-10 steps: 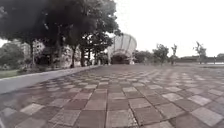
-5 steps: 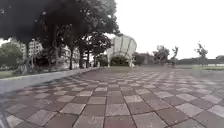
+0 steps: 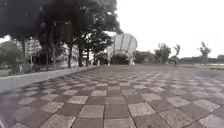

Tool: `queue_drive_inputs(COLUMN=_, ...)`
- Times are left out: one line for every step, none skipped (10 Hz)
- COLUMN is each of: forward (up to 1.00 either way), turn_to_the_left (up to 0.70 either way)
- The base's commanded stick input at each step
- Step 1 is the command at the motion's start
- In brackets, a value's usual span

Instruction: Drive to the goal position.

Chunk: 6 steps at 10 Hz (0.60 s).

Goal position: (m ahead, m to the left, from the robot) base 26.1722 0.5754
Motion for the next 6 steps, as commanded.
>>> queue_drive_inputs(forward=1.00, turn_to_the_left=0.00)
queue_drive_inputs(forward=1.00, turn_to_the_left=0.00)
queue_drive_inputs(forward=1.00, turn_to_the_left=0.00)
queue_drive_inputs(forward=1.00, turn_to_the_left=0.00)
queue_drive_inputs(forward=1.00, turn_to_the_left=0.00)
queue_drive_inputs(forward=1.00, turn_to_the_left=0.00)
